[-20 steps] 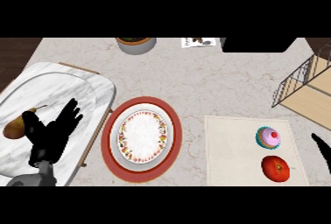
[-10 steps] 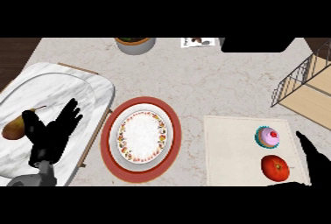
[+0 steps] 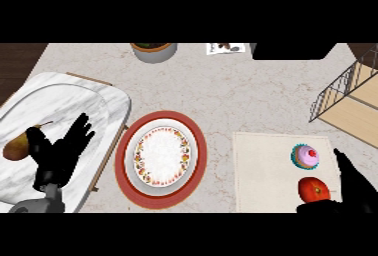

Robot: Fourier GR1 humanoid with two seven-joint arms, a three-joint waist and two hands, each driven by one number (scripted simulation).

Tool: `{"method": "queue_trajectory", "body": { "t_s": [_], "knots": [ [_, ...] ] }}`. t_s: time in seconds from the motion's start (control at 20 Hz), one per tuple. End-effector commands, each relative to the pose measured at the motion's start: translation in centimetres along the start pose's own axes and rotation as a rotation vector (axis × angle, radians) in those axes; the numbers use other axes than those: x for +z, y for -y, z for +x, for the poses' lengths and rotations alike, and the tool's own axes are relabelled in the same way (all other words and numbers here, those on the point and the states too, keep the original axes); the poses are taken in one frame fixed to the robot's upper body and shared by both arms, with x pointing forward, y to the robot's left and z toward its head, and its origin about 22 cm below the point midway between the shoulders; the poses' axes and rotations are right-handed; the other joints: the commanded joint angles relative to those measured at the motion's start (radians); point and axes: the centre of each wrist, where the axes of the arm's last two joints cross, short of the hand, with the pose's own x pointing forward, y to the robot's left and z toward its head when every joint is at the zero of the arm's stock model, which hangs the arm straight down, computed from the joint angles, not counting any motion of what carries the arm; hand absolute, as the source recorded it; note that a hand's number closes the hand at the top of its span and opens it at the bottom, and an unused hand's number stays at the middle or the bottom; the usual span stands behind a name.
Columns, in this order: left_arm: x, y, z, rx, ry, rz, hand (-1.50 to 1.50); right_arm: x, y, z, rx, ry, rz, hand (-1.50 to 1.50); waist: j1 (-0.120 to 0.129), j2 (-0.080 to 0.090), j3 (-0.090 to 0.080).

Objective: Pick the tomato from the placemat and place it in the tiered shelf

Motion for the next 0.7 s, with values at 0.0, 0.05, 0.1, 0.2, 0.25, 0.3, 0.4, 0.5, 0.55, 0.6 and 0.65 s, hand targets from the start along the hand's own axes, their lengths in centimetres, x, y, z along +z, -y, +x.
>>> {"method": "queue_trajectory", "body": {
  "t_s": [0.0,0.05,0.1,0.2,0.25,0.3,0.4,0.5,0.55,0.6,0.65],
  "knots": [
    [-1.3,0.5,-2.0,0.021,-0.103,0.004,0.0,-0.6,-0.9,0.1,-0.013,-0.003,-0.018,-1.5,-0.007,0.013,-0.012],
    [-0.5,-1.2,-0.7,0.001,-0.105,0.003,0.0,-1.2,-1.1,-0.9,-0.016,0.004,-0.034,-1.5,-0.004,0.011,-0.012],
    [-0.3,1.4,-2.4,0.008,-0.092,-0.009,0.0,-0.7,-1.3,-0.3,-0.039,0.024,-0.024,-1.5,-0.005,0.011,-0.012],
    [-0.8,1.8,-1.9,0.014,-0.095,-0.001,0.0,-2.5,-0.8,0.1,-0.034,0.02,-0.019,-1.5,-0.003,0.012,-0.012],
    [1.0,-0.3,-2.3,0.019,-0.085,-0.021,0.0,-1.8,-2.6,-0.4,-0.055,0.027,-0.034,-1.5,0.001,0.011,-0.012],
    [0.1,3.0,-2.7,-0.002,-0.088,-0.012,0.0,-1.7,-1.6,1.0,-0.03,0.034,-0.026,-1.5,-0.002,0.012,-0.012],
    [1.8,-0.4,-0.4,-0.011,-0.088,0.006,0.0,-3.0,-2.0,-1.0,-0.05,0.03,-0.026,-1.5,0.003,0.01,-0.011],
    [-0.7,-0.3,-1.3,0.009,-0.094,-0.014,0.0,-4.7,-1.2,0.0,-0.029,0.049,-0.012,-1.5,-0.001,0.013,-0.012],
    [-0.1,1.9,-0.7,0.021,-0.088,-0.004,0.0,-4.0,-1.9,-2.2,-0.048,0.069,0.009,-1.5,-0.004,0.011,-0.011],
    [-0.5,0.8,-1.8,0.008,-0.092,0.001,0.0,-3.2,-3.3,-0.6,0.037,0.089,0.071,1.5,-0.002,0.013,-0.012],
    [-0.1,2.0,-1.8,-0.012,-0.087,-0.017,0.0,-2.6,-4.1,-0.5,0.139,0.122,0.191,1.5,0.007,0.017,-0.012]
  ]
}}
